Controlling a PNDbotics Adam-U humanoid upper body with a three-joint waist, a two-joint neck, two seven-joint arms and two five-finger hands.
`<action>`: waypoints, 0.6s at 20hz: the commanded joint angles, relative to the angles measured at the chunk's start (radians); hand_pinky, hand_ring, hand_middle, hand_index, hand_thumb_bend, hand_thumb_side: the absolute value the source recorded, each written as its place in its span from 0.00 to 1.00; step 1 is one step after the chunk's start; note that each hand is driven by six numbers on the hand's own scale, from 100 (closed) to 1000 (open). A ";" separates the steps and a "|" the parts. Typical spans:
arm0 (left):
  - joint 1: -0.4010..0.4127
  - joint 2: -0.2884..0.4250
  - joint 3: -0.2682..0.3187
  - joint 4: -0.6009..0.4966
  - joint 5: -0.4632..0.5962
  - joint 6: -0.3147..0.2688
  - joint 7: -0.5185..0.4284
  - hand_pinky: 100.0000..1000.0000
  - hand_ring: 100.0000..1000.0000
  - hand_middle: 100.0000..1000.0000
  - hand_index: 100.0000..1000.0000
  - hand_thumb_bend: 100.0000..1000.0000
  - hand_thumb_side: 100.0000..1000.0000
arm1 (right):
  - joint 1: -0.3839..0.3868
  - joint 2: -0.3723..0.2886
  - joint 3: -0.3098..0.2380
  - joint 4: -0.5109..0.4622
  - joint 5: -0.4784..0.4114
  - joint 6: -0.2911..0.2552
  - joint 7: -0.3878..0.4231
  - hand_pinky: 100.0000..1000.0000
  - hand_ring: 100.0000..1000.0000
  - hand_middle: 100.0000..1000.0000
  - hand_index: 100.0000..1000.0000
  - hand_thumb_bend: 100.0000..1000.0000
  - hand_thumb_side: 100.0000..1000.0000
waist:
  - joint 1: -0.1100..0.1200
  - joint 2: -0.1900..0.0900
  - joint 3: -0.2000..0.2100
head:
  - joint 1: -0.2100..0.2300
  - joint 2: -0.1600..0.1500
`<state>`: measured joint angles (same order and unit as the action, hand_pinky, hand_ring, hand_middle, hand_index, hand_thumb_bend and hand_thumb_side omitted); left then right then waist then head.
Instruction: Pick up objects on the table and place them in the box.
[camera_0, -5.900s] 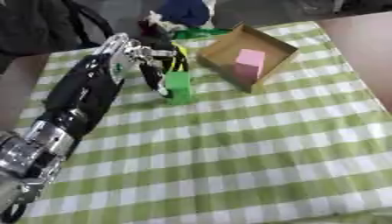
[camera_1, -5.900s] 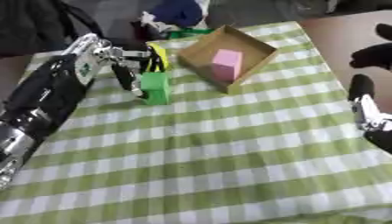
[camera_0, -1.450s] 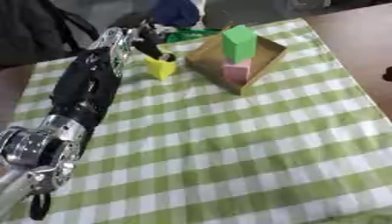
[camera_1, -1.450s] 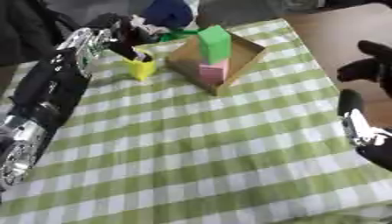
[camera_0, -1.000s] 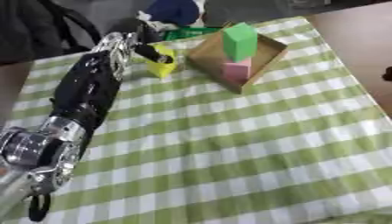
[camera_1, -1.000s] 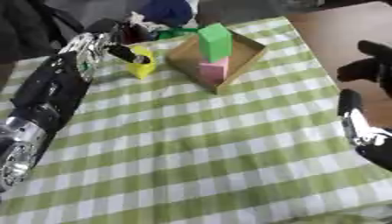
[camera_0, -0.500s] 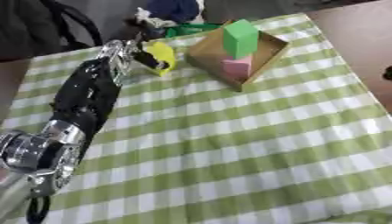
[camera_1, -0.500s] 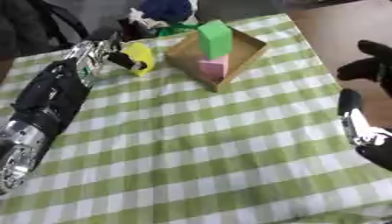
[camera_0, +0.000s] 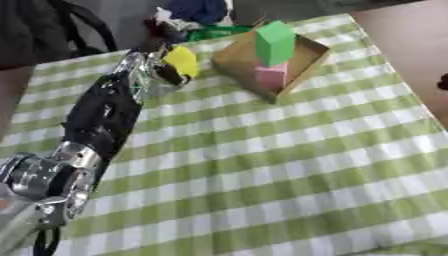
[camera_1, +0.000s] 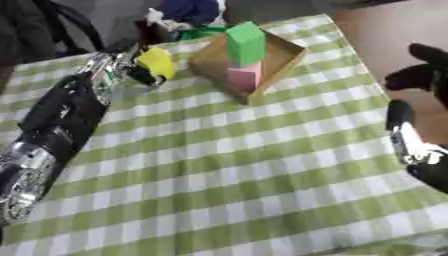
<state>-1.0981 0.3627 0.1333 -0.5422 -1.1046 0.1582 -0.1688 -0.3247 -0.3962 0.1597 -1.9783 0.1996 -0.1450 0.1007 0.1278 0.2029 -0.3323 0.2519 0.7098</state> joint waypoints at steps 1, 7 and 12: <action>-0.018 0.023 0.002 -0.044 0.019 -0.004 0.022 0.58 0.48 0.46 0.76 0.21 0.14 | -0.010 -0.006 -0.010 -0.006 0.001 -0.002 -0.001 0.83 0.69 0.65 0.94 0.00 0.40 | -0.010 -0.019 0.003 | -0.003 -0.013; -0.035 0.003 -0.001 -0.089 0.036 -0.003 0.056 0.56 0.47 0.45 0.76 0.22 0.18 | -0.012 -0.005 -0.007 -0.004 -0.002 -0.003 0.002 0.83 0.70 0.65 0.94 0.00 0.40 | -0.011 -0.025 0.001 | 0.000 -0.013; -0.054 -0.031 -0.011 -0.102 0.030 -0.010 0.085 0.56 0.47 0.45 0.76 0.24 0.19 | -0.019 -0.005 -0.003 -0.005 -0.004 -0.004 0.007 0.83 0.70 0.65 0.94 0.00 0.40 | -0.007 -0.021 -0.014 | 0.009 -0.018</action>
<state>-1.1230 0.3190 0.1262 -0.6193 -1.0740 0.1494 -0.0942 -0.3293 -0.3926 0.1604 -1.9730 0.1995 -0.1471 0.1041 0.1280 0.1967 -0.3485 0.2561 0.7021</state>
